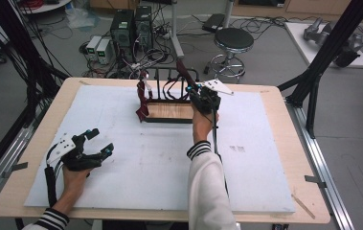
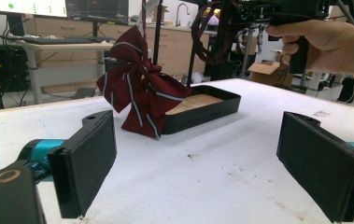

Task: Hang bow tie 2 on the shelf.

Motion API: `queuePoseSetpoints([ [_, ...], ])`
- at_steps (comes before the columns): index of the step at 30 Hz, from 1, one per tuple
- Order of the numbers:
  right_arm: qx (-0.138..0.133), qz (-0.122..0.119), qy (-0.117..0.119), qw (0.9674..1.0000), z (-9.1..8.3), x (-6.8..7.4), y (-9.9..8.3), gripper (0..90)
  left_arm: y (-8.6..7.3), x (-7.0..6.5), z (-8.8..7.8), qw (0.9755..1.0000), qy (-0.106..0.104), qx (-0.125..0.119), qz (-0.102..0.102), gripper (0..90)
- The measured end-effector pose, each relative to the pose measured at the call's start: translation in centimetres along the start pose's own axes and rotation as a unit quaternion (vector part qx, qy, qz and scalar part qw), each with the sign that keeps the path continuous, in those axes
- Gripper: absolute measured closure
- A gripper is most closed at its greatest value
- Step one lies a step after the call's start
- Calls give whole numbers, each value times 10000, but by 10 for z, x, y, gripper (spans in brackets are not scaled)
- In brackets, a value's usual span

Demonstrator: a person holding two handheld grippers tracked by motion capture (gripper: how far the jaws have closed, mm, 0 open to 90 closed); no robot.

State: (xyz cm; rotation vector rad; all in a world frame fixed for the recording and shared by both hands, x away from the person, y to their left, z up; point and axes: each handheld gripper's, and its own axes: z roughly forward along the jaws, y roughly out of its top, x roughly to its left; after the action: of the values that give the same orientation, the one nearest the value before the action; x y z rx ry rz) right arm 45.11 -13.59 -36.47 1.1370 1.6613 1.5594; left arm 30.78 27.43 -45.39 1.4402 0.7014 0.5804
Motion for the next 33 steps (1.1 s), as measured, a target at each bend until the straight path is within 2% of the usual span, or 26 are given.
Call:
queuePoseSetpoints([
  [2, -10, 112, 10, 9999, 1, -2, -1, 799, 0, 0, 0, 10000, -1, 5, 3, 124],
  [10, 81, 132, -44, 9999, 5, -5, -6, 799, 0, 0, 0, 10000, 2, 15, 14, 124],
  [16, 120, 8, -108, 9999, 6, -7, -6, 797, 0, 0, 0, 10000, 1, 10, 10, 124],
  [19, 143, 98, -104, 9998, 7, -11, -8, 794, 0, -1, 0, 10000, 4, 9, 4, 124],
  [27, 208, 40, -59, 9998, 8, -11, -10, 774, 0, -1, 0, 10000, 2, 8, 18, 124],
  [33, 368, -195, -62, 9991, 11, -11, -12, 726, 0, -1, 0, 10000, -3, 3, 14, 124],
])
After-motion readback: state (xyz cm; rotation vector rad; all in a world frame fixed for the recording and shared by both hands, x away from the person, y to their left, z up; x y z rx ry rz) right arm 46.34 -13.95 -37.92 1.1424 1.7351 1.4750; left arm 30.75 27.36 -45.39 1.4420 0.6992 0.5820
